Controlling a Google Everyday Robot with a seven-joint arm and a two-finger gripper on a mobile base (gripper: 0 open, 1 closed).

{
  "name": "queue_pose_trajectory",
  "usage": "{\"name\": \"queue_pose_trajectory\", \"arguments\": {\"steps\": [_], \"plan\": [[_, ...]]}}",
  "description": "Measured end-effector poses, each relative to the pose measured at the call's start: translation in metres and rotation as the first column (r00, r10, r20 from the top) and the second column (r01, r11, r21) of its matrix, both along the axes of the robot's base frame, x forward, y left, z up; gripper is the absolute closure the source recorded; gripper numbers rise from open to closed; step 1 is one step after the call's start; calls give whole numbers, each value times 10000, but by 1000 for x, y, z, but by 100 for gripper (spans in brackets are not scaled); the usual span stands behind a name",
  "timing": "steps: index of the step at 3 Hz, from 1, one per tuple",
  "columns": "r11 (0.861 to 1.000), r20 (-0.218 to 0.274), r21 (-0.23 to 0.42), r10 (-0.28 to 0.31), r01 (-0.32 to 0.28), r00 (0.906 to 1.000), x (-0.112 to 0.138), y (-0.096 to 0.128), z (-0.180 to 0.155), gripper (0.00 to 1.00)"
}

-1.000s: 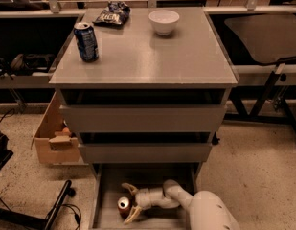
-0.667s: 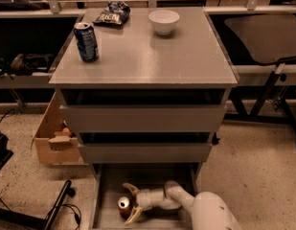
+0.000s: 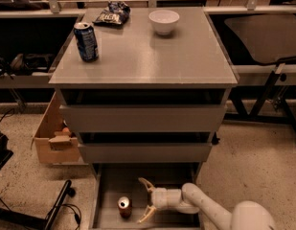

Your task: Place coke can into bottom drawer

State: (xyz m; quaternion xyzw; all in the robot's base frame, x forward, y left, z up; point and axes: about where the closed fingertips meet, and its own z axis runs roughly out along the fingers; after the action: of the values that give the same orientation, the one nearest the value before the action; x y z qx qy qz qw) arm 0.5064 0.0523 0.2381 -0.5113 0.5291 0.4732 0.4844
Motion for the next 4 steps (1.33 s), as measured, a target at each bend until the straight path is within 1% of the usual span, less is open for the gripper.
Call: {"name": "queue_pose_trajectory", "arguments": {"steps": [1, 2, 3, 4], "plan": [[9827, 750, -1285, -1246, 1335, 9894, 13, -71, 42, 0], [9158, 1295, -2589, -2821, 3071, 9506, 19, -151, 93, 0], [8113, 1955, -3506, -4252, 4679, 8837, 12, -214, 157, 0], [7663, 2509, -4025, -4338, 5008, 8654, 7, -222, 180, 0]]}}
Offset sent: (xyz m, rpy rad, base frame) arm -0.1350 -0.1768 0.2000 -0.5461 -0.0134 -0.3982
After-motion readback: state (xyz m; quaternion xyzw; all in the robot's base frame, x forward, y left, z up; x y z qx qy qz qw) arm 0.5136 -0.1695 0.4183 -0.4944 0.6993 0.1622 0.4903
